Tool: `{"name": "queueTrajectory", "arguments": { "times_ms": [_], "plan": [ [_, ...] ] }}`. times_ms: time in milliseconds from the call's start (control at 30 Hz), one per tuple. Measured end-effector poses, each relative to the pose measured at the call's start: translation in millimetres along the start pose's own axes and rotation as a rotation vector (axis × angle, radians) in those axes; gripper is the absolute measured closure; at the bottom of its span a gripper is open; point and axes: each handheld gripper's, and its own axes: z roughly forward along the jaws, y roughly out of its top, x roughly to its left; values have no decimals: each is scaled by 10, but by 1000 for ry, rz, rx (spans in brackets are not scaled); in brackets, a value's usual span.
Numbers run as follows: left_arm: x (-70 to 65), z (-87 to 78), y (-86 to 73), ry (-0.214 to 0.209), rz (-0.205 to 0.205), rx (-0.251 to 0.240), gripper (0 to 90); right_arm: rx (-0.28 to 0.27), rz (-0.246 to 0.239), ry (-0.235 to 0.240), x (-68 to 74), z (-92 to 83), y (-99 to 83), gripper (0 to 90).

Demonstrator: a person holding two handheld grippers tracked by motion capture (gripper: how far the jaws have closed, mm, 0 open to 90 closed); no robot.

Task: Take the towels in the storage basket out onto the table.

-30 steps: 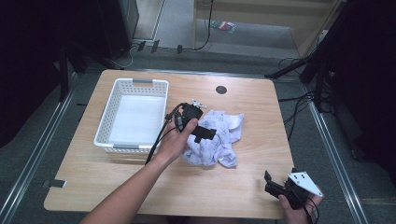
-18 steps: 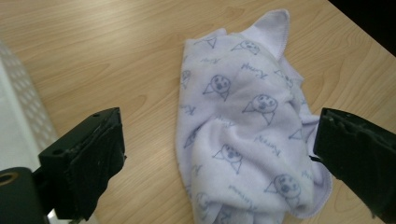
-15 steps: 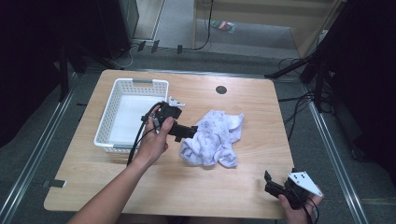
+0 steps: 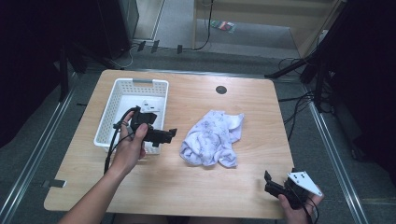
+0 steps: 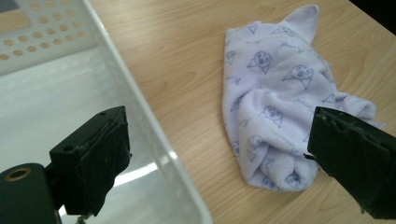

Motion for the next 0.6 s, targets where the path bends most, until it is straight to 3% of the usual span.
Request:
{"name": "queueTrajectory", "arguments": {
  "times_ms": [367,600],
  "plan": [
    [345,-272,-346,53,-43,-57,65,4,-1,-3,1,4,2,22],
    [549,-455,-546,87,-92,-97,65,8,-3,-5,1,8,4,22]
  ]
}}
